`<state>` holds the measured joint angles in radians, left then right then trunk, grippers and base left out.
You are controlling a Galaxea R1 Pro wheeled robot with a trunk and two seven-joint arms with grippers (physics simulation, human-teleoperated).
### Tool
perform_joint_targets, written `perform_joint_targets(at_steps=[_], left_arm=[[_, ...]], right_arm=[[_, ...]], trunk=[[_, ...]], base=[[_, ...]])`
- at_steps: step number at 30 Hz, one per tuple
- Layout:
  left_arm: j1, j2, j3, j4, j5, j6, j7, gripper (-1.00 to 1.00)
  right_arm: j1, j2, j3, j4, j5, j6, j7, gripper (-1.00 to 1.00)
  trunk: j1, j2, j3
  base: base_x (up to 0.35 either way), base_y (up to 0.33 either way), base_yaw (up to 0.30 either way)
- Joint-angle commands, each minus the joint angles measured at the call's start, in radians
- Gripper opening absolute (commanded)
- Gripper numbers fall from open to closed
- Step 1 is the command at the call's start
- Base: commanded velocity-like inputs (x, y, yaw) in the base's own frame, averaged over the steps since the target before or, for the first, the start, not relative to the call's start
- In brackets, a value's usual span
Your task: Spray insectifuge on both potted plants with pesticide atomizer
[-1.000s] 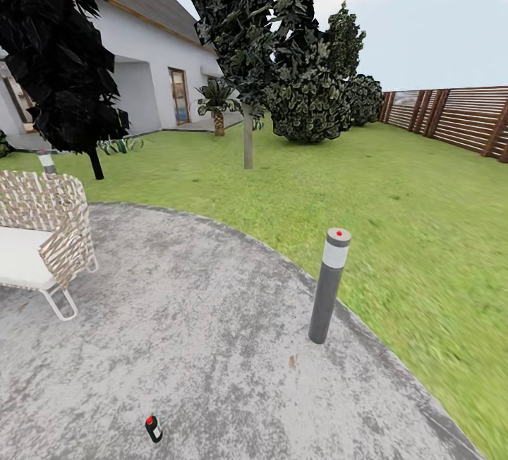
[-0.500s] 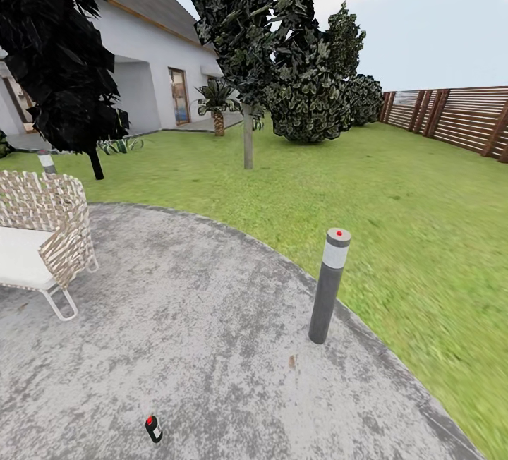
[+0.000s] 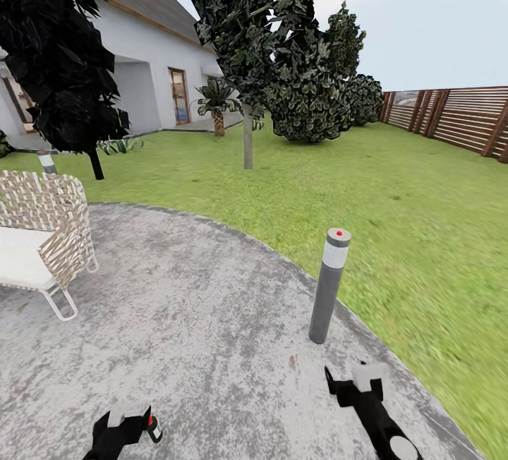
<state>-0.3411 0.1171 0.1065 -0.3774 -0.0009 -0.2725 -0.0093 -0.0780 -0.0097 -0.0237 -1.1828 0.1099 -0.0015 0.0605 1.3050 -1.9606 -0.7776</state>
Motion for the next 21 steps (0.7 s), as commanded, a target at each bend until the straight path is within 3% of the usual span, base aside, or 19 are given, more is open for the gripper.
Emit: perform_joint_targets(at_steps=[1, 10, 21], left_arm=[[-0.001, 0.000, 0.001, 0.001, -0.002, -0.004, -0.001, 1.00], [-0.002, -0.002, -0.007, -0.007, 0.001, -0.004, -0.002, 1.00], [-0.003, -0.002, -0.007, -0.009, -0.001, -0.005, -0.018, 1.00]], right_arm=[[0.000, 0.001, -0.001, -0.024, 0.010, 0.033, 0.007, 1.00], [0.000, 0.002, 0.000, -0.049, 0.010, 0.075, 0.007, 1.00], [0.000, 0.002, -0.001, -0.049, 0.010, 0.074, 0.004, 1.00]], trunk=[[0.000, 0.000, -0.001], [0.000, 0.000, -0.001], [0.000, 0.000, -0.012]], base=[[0.000, 0.000, 0.000], [0.000, 0.000, 0.011], [0.000, 0.000, 0.203]])
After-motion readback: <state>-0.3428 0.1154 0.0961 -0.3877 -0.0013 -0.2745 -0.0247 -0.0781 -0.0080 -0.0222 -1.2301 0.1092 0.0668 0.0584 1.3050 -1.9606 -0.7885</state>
